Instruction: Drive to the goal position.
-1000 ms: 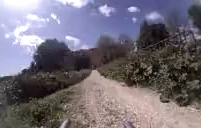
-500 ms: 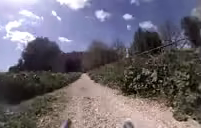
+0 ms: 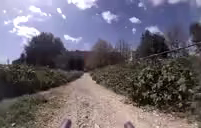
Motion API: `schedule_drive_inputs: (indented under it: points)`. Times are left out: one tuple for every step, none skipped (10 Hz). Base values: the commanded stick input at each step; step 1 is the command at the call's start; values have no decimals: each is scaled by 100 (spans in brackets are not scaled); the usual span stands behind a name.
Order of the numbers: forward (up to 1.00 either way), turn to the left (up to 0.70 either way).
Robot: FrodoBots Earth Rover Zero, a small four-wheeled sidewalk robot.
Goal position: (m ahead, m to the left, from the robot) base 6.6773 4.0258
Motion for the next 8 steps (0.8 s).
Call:
schedule_drive_inputs:
  points:
    - [80, 0]
    - [80, 0]
    - [80, 0]
    - [80, 0]
    - [80, 0]
    - [80, 0]
    - [80, 0]
    - [80, 0]
